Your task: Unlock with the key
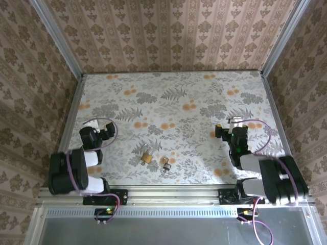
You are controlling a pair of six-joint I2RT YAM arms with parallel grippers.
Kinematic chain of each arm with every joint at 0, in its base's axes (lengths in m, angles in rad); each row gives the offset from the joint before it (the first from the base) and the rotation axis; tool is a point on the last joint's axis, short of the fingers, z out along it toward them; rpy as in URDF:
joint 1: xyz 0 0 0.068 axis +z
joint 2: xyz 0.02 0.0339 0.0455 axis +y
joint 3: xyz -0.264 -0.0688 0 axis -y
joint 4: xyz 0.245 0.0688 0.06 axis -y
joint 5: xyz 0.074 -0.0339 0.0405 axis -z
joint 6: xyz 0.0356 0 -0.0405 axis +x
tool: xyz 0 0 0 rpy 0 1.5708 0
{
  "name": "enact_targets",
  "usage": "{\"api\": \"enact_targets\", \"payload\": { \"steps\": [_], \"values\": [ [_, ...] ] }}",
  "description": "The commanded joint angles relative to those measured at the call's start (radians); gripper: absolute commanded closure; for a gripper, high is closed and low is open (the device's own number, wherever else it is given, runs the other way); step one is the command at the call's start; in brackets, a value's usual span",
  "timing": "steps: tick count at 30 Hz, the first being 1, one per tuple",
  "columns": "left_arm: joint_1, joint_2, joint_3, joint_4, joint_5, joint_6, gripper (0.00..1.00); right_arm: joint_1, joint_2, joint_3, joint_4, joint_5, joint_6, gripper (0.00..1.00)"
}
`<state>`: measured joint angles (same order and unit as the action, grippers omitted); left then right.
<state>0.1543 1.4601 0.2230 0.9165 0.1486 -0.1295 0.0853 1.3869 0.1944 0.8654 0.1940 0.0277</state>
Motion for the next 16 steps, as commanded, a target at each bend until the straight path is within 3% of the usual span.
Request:
{"api": "enact_targets", "payload": {
  "steps": [1, 2, 3, 5, 6, 10, 15, 16],
  "values": [
    [-0.039, 0.062, 0.032, 0.232, 0.083, 0.101, 0.00, -0.018, 0.202, 0.105, 0.300, -0.059, -0.041, 0.00],
    [-0.066, 0.081, 0.060, 0.179, -0.009, 0.105, 0.00, -0.044, 0.123, 0.187, 0.009, -0.028, 0.011, 0.00],
    [-0.074, 0.116, 0.098, 0.174, -0.028, 0.113, 0.00, -0.077, 0.127, 0.237, -0.082, -0.041, 0.054, 0.00],
    [-0.147, 0.077, 0.172, -0.045, -0.153, 0.148, 0.00, -0.065, 0.140, 0.204, 0.003, -0.051, 0.032, 0.00],
    [-0.151, 0.099, 0.163, 0.023, -0.162, 0.167, 0.00, -0.065, 0.143, 0.200, 0.015, -0.050, 0.029, 0.00],
    [-0.118, 0.086, 0.151, 0.016, -0.099, 0.136, 0.00, -0.058, 0.141, 0.185, 0.040, 0.022, 0.051, 0.00],
    [-0.124, 0.089, 0.148, 0.028, -0.109, 0.146, 0.00, -0.056, 0.140, 0.187, 0.031, 0.025, 0.049, 0.00],
    [-0.120, 0.089, 0.137, 0.048, -0.070, 0.151, 0.00, -0.055, 0.138, 0.180, 0.048, 0.027, 0.049, 0.00]
  ]
}}
